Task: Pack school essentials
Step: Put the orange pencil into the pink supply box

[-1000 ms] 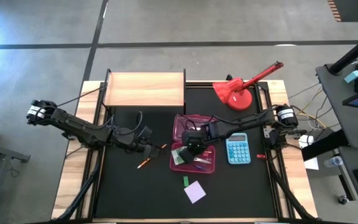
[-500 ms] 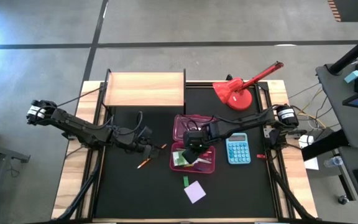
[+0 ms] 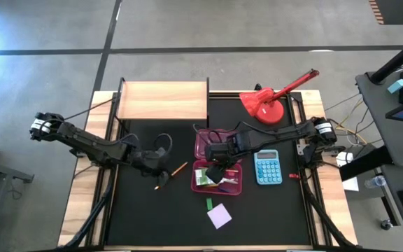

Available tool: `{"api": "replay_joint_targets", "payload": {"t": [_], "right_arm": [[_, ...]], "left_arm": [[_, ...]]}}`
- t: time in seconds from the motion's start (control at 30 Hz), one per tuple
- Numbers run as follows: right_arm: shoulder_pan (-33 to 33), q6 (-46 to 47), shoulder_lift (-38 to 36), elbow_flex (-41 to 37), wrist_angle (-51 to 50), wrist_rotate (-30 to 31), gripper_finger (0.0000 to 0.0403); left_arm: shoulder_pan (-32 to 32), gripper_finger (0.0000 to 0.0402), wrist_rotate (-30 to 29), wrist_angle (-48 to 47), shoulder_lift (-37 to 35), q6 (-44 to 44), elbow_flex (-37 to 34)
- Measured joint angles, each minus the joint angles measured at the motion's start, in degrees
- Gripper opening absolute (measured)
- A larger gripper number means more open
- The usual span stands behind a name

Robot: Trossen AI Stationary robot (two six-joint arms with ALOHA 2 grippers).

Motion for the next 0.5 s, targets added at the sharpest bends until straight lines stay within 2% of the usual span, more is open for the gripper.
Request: {"api": "replay_joint_targets", "payload": {"t": [0.17, 0.37, 0.5], "right_arm": [[0.4, -1.4, 0.0, 2.4, -0.1, 1.4, 0.0187], [0.4, -2.3, 0.0, 3.9, -0.2, 2.6, 0.0187], [0.4, -2.8, 0.0, 4.3, -0.2, 2.6, 0.0187]], "left_arm": [[0.0, 0.0144, -0.9, -9.2, 0.3, 2.4, 0.0], [-1.9, 0.0143, -1.2, -10.0, 5.4, 6.6, 1.6], [-3.6, 0.0143, -4.5, -12.8, 10.6, 9.9, 5.3]]}}
